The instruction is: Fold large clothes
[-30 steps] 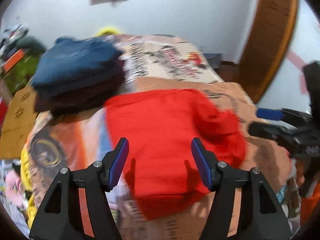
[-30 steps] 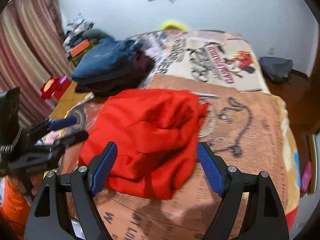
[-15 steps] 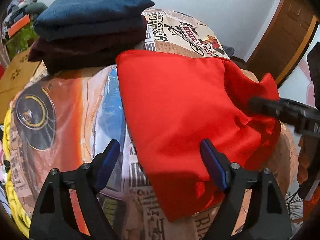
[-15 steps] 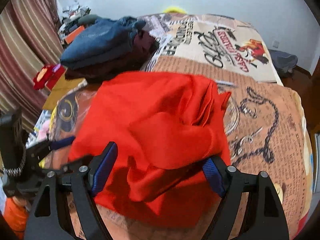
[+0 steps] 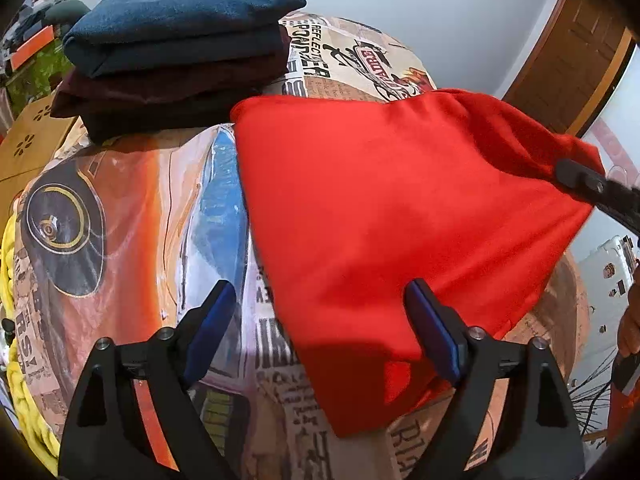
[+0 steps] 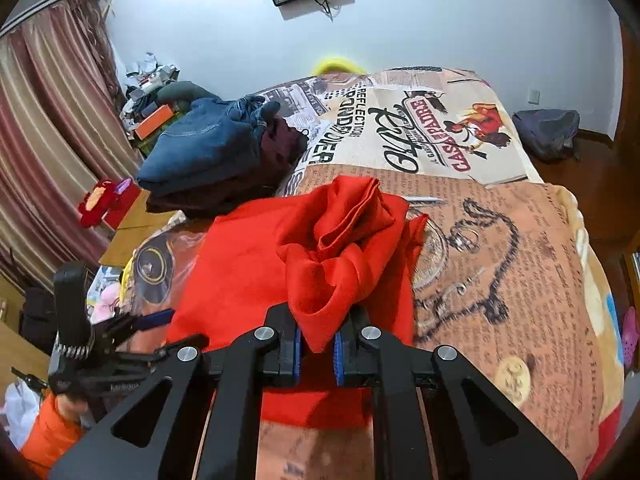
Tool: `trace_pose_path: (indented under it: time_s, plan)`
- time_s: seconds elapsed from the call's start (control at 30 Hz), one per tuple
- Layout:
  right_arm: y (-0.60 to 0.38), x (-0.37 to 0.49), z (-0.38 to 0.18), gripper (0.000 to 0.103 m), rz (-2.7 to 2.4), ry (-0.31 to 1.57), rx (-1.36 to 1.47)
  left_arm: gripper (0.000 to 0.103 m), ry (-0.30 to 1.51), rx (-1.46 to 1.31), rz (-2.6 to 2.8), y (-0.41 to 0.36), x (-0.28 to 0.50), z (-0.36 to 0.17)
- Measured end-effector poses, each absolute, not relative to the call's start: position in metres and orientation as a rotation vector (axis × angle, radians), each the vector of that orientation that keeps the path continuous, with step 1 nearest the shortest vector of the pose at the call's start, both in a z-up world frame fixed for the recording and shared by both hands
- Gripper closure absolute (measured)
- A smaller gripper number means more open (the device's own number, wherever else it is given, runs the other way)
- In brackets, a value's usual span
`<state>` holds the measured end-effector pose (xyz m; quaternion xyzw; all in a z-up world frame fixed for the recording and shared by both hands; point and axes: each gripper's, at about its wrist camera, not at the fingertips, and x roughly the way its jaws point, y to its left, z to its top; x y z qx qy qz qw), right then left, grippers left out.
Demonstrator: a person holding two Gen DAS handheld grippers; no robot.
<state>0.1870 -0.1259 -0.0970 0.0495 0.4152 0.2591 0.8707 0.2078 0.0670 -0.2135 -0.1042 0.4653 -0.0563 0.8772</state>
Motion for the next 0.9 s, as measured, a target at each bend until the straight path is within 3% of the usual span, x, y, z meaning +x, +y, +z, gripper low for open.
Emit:
trace_pose_path:
  time_s: [0.37, 0.8, 0.83, 0.9]
  plan:
    - [-0.169, 0.180, -0.139, 0.091, 0.470, 0.985, 0.227, 0.012, 0.973, -0.135, -0.134, 0.053, 0.199, -0.215]
    - [-0.190, 0.171, -0.085, 0.091, 0.388, 0.872, 0.082, 0.012, 0.957, -0.057, -0.097, 0.043, 0.196, -0.217]
    - [-0.183, 0.171, -0.078, 0.089, 0.417, 0.862, 0.072, 0.012, 0.957, -0.057, -0.096, 0.043, 0.196, -0.217]
    - [-0.163, 0.173, -0.069, 0.074, 0.485, 0.847, 0.051, 0.012, 0.957, -0.053, -0.093, 0.042, 0.196, -0.217]
